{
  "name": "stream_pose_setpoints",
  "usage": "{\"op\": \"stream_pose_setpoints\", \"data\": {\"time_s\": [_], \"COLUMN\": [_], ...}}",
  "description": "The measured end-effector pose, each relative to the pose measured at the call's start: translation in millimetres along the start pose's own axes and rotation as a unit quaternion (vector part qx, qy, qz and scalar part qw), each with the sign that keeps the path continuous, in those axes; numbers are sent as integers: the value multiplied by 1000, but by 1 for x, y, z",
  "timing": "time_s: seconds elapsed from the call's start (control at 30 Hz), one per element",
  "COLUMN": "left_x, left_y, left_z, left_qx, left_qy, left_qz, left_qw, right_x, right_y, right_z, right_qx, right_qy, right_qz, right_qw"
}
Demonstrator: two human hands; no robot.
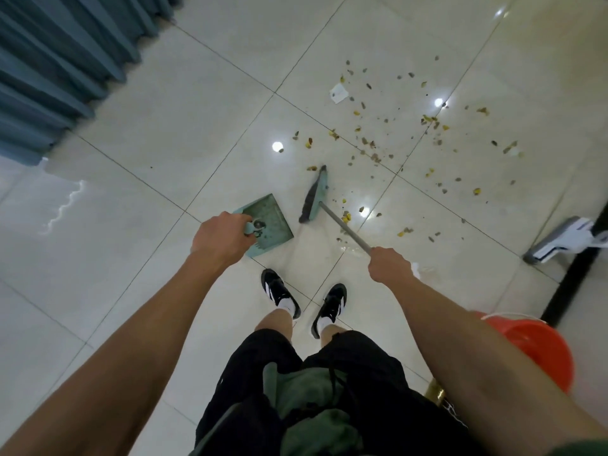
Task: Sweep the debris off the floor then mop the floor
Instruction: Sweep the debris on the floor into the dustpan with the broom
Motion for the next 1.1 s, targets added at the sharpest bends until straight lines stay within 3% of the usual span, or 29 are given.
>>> {"op": "stream_pose_setpoints", "data": {"time_s": [0.3,0.6,0.83,1.1], "left_x": [18,7,-22,-52], "left_y": [-9,-8,7,52], "left_z": [118,175,139,35], "left_qx": [75,119,91,42], "left_qy": [27,45,46,40], "left_qz": [0,9,26,38], "left_qw": [997,992,994,998], "right_x": [21,33,8,-34], "right_y": [-36,-55,-32,30], "right_z": [121,159,118,-5], "right_qx": [77,102,55,-9], "right_qy": [48,115,114,117], "right_qz": [-7,7,33,49], "right_qw": [996,988,991,992]}}
Point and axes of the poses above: each hand's wrist, its own y-axis towards the middle knuckle, its own x-axis out of the palm, z = x × y, the point moved 10 cm from there along y, towards the middle knuckle, and after that the axes turned 13 degrees about z, right-handed, at the moved point
